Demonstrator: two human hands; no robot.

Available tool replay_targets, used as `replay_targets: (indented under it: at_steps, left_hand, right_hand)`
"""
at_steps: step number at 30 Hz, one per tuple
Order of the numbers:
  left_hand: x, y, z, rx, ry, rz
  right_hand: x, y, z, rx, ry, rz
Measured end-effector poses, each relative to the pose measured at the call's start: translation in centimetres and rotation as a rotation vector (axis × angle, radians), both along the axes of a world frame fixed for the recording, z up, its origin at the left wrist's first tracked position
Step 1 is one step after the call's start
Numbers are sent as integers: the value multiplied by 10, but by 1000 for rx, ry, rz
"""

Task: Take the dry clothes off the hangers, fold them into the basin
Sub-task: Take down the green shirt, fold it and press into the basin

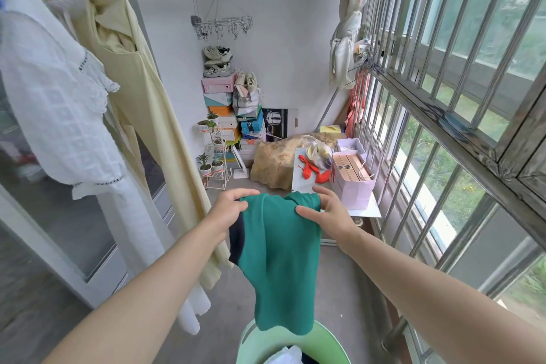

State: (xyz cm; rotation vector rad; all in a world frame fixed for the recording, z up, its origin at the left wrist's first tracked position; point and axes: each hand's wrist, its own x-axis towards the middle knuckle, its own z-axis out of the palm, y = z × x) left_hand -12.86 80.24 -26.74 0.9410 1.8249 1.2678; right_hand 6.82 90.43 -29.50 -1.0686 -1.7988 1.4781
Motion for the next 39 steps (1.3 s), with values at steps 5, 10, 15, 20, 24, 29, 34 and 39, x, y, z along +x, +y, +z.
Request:
replay_targets:
  at_steps: [5,10,15,20,24,29,34,39]
  left_hand:
    - [-6,-3,3,-90,-79,-14]
    - [-6,-11,-1,-189,152,-189]
    - [-9,-19,-9,-240,562,-182]
    - [-17,-30,2,-142,432,-221]
    - [-20,-43,8,-31,-75,-180]
    - [-17,-50,10,34,-166,-181]
    - [-17,-53,13,49,-123,-169]
    - [-12,-52,15,45,-88,-9]
  right_hand:
    - [2,-2,4,32,33,121]
    - [-7,-7,6,33,24,129]
    - [-13,-12,5,90,6,115]
    - [-14,-18,11,-53,127,154]
    - [-16,-18,15,-309,310,178]
    - [-12,-17,1,-405,277,392]
    - [-1,-37,-15,-328,9,686]
    - [-9,-50,-34,-510,18,414]
